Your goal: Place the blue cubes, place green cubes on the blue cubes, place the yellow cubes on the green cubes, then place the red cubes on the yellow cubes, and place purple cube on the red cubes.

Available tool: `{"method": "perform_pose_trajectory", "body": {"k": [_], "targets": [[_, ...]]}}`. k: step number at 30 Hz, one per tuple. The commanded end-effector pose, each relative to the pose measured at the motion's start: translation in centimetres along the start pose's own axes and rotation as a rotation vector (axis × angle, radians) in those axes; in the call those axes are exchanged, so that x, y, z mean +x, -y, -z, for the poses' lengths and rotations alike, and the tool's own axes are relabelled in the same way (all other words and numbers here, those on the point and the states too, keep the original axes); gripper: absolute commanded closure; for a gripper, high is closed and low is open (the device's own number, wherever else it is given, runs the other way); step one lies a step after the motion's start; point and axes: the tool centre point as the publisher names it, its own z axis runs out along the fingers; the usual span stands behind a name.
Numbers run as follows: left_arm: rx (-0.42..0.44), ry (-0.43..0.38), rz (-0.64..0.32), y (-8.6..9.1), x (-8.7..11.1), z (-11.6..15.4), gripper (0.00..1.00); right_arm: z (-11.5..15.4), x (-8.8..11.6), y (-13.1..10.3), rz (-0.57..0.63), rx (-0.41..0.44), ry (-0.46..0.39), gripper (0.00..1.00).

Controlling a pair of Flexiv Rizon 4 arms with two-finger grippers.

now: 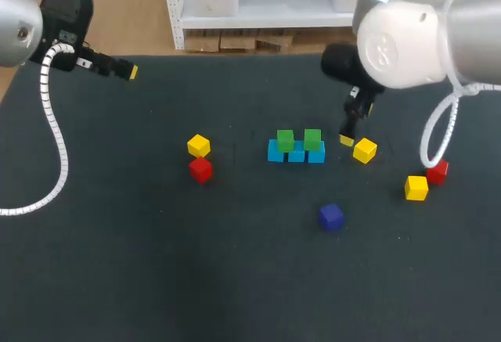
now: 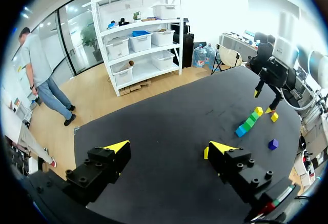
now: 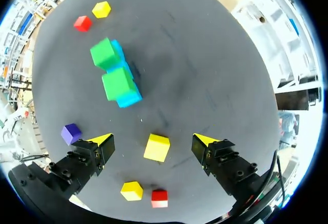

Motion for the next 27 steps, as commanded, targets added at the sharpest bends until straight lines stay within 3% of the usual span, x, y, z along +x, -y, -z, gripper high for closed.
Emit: {"method": "perform_pose_trajectory", "body": {"k": [1,12,18,19,23,27], "targets": [[0.008,0.003,-0.002,-0.2,0.1,0.0,0.00,-0.7,1.3,-0.3,-0.015,0.006,0.021,0.00],[0.008,0.003,-0.002,-0.2,0.1,0.0,0.00,-2.5,2.8,0.0,-0.053,-0.018,-0.015,0.02],[0.008,0.003,-0.002,-0.2,0.1,0.0,0.00,-3.0,2.6,0.0,-0.050,-0.030,-0.021,0.15],[0.008,0.003,-0.002,-0.2,0.1,0.0,0.00,-3.1,2.6,-0.1,-0.049,-0.031,-0.021,0.22],[0.008,0.003,-0.002,-0.2,0.1,0.0,0.00,-3.7,2.7,0.0,-0.049,-0.034,-0.033,0.34],[0.008,0.003,-0.002,-0.2,0.1,0.0,0.00,-4.1,2.7,0.1,-0.052,-0.039,-0.039,0.38]]}}
